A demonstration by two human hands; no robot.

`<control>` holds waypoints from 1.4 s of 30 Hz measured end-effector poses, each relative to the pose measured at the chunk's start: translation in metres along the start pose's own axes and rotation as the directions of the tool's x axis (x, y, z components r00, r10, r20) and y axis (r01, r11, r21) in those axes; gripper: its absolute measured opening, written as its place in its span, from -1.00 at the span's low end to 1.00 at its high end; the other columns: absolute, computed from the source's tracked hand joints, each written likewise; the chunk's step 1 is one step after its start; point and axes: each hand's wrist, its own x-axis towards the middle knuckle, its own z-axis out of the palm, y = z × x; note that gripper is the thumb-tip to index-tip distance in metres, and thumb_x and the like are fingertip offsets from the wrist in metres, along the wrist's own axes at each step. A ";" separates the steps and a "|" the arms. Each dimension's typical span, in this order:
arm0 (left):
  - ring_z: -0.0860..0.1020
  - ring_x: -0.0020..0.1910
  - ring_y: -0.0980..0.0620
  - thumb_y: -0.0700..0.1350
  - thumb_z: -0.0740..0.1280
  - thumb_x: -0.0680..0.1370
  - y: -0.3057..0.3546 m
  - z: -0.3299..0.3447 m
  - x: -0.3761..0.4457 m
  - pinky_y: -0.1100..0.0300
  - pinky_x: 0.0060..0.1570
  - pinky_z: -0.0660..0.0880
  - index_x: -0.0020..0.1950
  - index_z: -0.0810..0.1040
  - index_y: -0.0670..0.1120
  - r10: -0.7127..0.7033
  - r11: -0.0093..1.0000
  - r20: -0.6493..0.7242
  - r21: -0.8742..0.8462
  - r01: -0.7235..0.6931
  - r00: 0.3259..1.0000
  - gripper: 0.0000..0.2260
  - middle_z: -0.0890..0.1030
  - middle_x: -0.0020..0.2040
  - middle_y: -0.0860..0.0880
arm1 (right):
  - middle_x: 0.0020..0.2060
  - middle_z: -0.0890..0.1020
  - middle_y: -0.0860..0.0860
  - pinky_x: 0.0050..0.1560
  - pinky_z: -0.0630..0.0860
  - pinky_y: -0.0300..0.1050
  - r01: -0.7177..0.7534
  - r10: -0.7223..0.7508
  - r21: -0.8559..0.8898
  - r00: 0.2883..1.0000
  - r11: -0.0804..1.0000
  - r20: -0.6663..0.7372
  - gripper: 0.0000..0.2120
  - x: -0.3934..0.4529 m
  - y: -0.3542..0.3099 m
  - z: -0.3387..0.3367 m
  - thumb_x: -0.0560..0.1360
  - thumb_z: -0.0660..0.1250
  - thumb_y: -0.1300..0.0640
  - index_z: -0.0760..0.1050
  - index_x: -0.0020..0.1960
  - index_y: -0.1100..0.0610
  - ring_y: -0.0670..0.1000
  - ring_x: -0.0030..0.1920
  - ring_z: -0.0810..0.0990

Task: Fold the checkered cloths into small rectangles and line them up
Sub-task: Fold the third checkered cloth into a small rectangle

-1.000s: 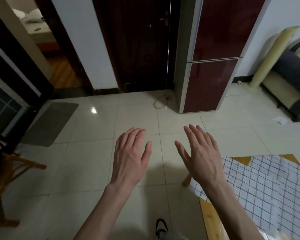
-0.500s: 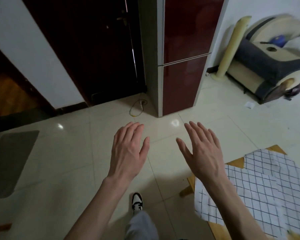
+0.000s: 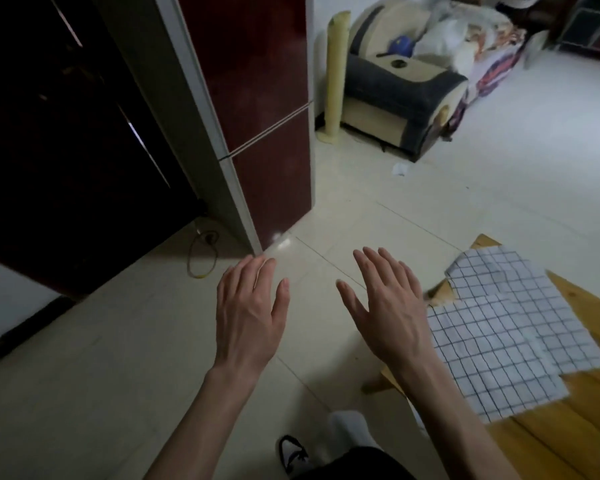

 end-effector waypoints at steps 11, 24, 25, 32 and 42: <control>0.46 0.48 -0.10 0.03 0.18 0.72 0.055 0.081 0.089 -0.15 0.45 0.40 0.46 0.51 -0.16 0.372 0.909 0.058 -0.223 -0.351 0.927 -0.59 0.57 0.41 -0.13 | 0.54 0.46 0.07 0.58 0.27 0.12 -0.344 0.341 -0.002 0.932 0.939 -0.123 -0.38 0.014 0.058 0.018 0.69 0.13 -0.25 0.35 0.59 0.12 0.08 0.60 0.32; 0.44 0.51 -0.07 0.02 0.18 0.70 0.135 0.159 0.165 -0.09 0.55 0.28 0.48 0.51 -0.16 0.602 0.762 0.069 -0.347 -0.546 0.796 -0.58 0.56 0.44 -0.10 | 0.58 0.38 0.08 0.63 0.19 0.10 -0.622 0.618 0.042 0.765 0.782 -0.183 -0.36 0.019 0.156 0.037 0.70 0.08 -0.24 0.25 0.64 0.12 0.07 0.63 0.26; 0.44 0.51 -0.07 0.02 0.18 0.70 0.143 0.164 0.168 -0.08 0.55 0.28 0.47 0.51 -0.16 0.617 0.748 0.075 -0.364 -0.554 0.784 -0.58 0.56 0.44 -0.10 | 0.59 0.37 0.07 0.64 0.17 0.09 -0.640 0.634 0.034 0.751 0.768 -0.184 -0.36 0.017 0.161 0.037 0.71 0.07 -0.25 0.25 0.64 0.12 0.07 0.63 0.25; 0.42 0.51 -0.06 0.01 0.20 0.70 0.200 0.203 0.174 -0.18 0.45 0.40 0.47 0.51 -0.15 0.762 0.605 0.123 -0.483 -0.633 0.636 -0.59 0.55 0.44 -0.11 | 0.58 0.38 0.09 0.61 0.24 0.14 -0.777 0.759 0.028 0.607 0.629 -0.234 -0.37 -0.006 0.182 0.030 0.71 0.10 -0.22 0.26 0.64 0.14 0.09 0.63 0.26; 0.43 0.50 -0.05 0.02 0.18 0.70 0.257 0.287 0.174 -0.13 0.47 0.39 0.45 0.53 -0.16 0.909 0.400 0.187 -0.641 -0.655 0.372 -0.59 0.57 0.43 -0.09 | 0.59 0.35 0.08 0.62 0.20 0.15 -0.924 0.893 0.054 0.350 0.379 -0.283 -0.38 -0.039 0.218 0.068 0.70 0.14 -0.19 0.27 0.63 0.14 0.04 0.65 0.21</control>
